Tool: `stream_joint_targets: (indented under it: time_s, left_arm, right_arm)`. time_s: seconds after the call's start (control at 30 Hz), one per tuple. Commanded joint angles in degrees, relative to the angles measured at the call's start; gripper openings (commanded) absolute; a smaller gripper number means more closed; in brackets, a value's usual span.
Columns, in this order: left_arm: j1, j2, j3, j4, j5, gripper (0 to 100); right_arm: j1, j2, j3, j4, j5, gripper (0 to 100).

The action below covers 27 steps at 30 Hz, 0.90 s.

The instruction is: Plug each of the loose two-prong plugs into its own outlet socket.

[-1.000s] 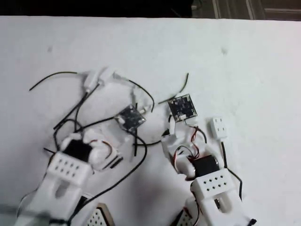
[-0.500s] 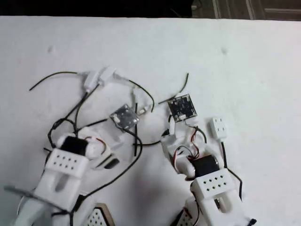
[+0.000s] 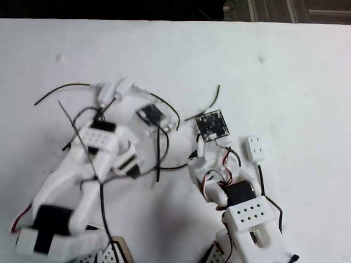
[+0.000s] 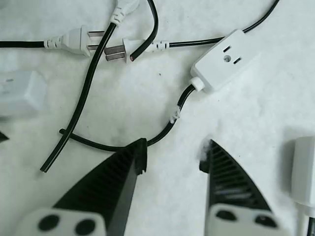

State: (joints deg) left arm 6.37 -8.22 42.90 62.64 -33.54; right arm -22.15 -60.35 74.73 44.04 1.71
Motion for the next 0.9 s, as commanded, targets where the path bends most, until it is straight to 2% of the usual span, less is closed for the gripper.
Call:
stream_joint_targets:
  time_s: [0.0, 0.27, 0.47, 0.6, 0.77, 0.87]
  left_arm:
    - [-2.59, 6.11, -7.65, 0.00, 0.97, 27]
    - [-2.77, 8.04, -9.41, -0.35, 0.88, 25]
    - [-3.03, 7.96, -9.41, -2.99, 0.88, 10]
    - [-2.77, 7.96, -9.41, -2.99, 0.88, 4]
    - [-2.77, 7.96, -9.41, -2.73, 0.88, 4]
    - [-2.68, 7.87, -8.97, -2.55, 0.88, 11]
  right_arm:
    - [0.57, 0.04, -0.35, -0.92, 0.62, 18.0]
    - [0.40, 0.04, -0.35, -0.92, 0.70, 18.0]
    - [0.40, 0.04, -0.35, -0.92, 0.70, 18.0]
    - [0.48, 0.04, -0.35, -0.92, 0.70, 18.0]
    - [0.48, 0.04, -0.35, -0.92, 0.70, 18.0]
    - [0.48, 0.04, -0.35, -0.92, 0.70, 18.0]
